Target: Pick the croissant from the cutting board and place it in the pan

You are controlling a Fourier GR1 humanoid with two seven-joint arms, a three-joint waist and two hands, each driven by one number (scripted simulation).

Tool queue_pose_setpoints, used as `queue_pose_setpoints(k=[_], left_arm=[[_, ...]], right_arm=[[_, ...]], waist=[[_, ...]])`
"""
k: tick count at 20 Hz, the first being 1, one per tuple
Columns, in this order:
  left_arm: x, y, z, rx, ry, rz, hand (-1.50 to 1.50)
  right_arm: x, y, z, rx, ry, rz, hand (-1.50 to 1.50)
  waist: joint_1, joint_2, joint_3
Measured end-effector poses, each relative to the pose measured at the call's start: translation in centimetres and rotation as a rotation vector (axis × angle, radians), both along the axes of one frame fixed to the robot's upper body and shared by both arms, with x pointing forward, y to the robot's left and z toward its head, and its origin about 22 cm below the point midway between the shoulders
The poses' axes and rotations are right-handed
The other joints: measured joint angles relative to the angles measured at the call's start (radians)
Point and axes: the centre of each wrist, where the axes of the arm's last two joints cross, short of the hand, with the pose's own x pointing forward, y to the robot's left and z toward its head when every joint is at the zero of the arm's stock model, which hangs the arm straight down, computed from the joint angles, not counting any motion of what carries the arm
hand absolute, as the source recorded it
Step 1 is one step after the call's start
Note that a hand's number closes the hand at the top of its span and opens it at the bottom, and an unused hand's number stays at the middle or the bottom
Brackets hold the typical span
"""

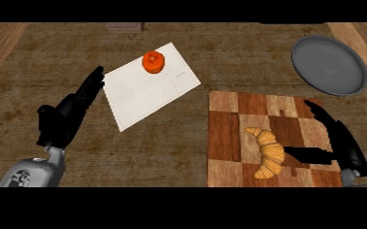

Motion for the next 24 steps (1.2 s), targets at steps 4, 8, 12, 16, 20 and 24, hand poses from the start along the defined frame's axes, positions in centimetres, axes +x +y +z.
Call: queue_pose_setpoints(k=[4, 8, 12, 16, 20, 24], left_arm=[[-0.2, -0.3, -0.1, 0.0, 0.004, -0.009, 0.0], [0.2, -1.0, 0.0, -0.007, 0.001, -0.021, 0.0], [0.3, -1.3, -0.2, -0.003, 0.0, -0.028, 0.0], [0.3, -1.3, 0.0, -0.003, -0.004, -0.031, 0.0], [0.1, -1.2, -0.4, -0.005, -0.003, -0.024, 0.0], [0.2, -0.6, 0.1, -0.004, -0.002, -0.018, 0.0]], right_arm=[[1.2, 0.5, 2.6, -0.14, 0.131, 0.052, -1.5], [3.0, 1.6, 5.2, -0.247, 0.308, 0.123, -1.5], [4.9, 3.5, 6.7, -0.295, 0.511, 0.209, -1.5], [6.8, 5.9, 8.0, -0.285, 0.639, 0.293, -1.5], [7.9, 8.4, 7.9, -0.256, 0.693, 0.345, -1.5], [8.1, 9.8, 7.8, -0.277, 0.722, 0.361, -1.5]], waist=[[0.006, -0.001, -0.001], [0.013, 0.0, -0.002], [0.024, 0.003, -0.002], [0.024, 0.002, -0.001], [0.02, 0.001, -0.001], [0.013, -0.001, -0.001]])
